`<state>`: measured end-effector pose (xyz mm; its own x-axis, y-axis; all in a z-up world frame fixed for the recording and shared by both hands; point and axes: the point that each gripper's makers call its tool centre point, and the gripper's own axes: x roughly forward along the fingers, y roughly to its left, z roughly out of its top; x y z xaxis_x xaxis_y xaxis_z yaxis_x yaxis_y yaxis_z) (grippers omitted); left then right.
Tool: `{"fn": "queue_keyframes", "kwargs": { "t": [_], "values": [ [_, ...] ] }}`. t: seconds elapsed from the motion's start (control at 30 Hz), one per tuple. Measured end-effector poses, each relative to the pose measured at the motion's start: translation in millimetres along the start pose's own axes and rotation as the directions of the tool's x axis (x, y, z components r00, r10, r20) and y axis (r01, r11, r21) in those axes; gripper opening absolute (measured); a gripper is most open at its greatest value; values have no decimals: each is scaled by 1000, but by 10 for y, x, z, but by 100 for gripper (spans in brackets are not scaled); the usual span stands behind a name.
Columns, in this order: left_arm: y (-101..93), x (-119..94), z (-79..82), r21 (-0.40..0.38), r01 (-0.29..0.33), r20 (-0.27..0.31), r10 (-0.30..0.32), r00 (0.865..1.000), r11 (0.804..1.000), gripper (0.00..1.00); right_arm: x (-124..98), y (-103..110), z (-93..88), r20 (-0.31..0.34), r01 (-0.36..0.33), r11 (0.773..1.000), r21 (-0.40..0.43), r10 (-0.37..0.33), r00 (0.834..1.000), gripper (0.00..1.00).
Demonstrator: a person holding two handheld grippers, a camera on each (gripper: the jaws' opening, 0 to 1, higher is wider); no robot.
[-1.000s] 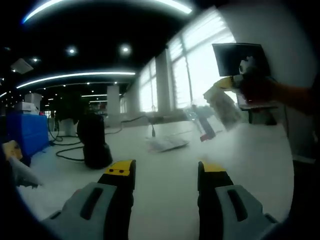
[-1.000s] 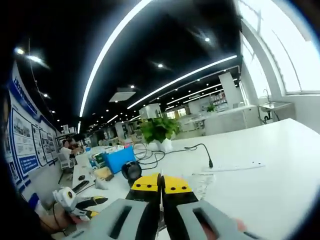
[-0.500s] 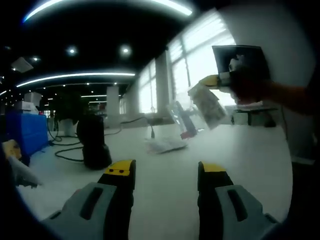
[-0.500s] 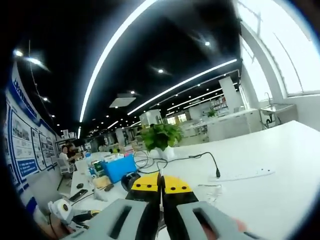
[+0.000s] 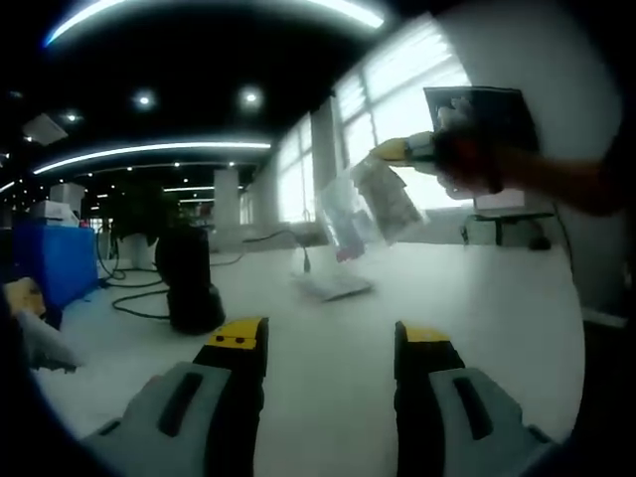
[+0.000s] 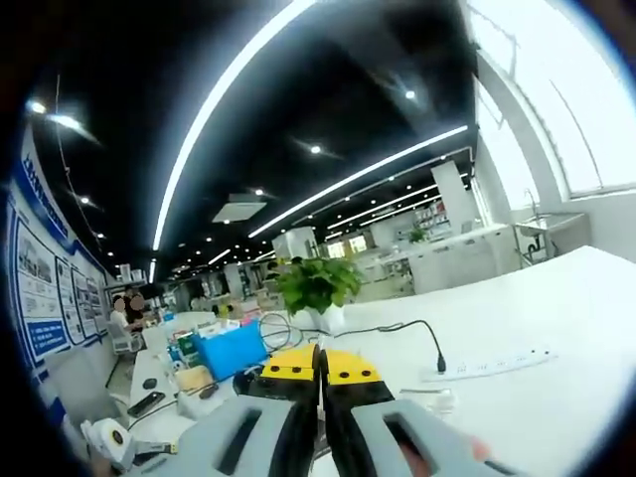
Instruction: Clip sheet goods on table flip sheet goods clip sheet goods scan sheet goods put sheet goods back to table
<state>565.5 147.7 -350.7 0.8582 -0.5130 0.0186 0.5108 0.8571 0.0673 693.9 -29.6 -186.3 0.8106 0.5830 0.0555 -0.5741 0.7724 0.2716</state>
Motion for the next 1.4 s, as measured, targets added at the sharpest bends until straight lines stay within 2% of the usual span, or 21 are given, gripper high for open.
{"fn": "queue_keyframes", "kwargs": {
  "t": [0.3, 0.43, 0.5, 0.63, 0.87, 1.03, 1.23, 1.4],
  "values": [
    [-25, -4, -3, -3, 8, 0, -8, 1000, 1000, 44, 285, 99, 80, 41, 9, 999, -40, -7, 999, 0],
    [-38, -3, -10, -1, 13, -4, -13, 1000, 1000, 44, 401, 101, 70, 48, 8, 1000, -16, -8, 999, 0],
    [-29, -4, -7, -3, 10, -2, -10, 1000, 1000, 44, 449, 174, 25, 33, -4, 1000, 27, 3, 999, 0],
    [-19, -2, -9, -6, 4, 0, -4, 1000, 1000, 44, 554, 195, 25, 38, -5, 1000, 4, 5, 999, 0],
    [-17, 7, -33, -4, 7, -6, -7, 1000, 1000, 44, 698, 174, 2, 54, 5, 1000, 6, -5, 999, 0],
    [-18, 12, -45, 0, 7, -11, -7, 1000, 1000, 44, 790, 116, 56, 81, 11, 1000, 17, -12, 997, 0],
    [-20, 7, -42, 0, 6, -9, -6, 1000, 1000, 44, 887, 57, 41, 99, 29, 998, 50, -34, 995, 0],
    [-25, 19, -53, -6, 10, -12, -10, 1000, 1000, 44, 987, 86, -4, 96, 39, 999, 29, -41, 995, 0]
  ]
}}
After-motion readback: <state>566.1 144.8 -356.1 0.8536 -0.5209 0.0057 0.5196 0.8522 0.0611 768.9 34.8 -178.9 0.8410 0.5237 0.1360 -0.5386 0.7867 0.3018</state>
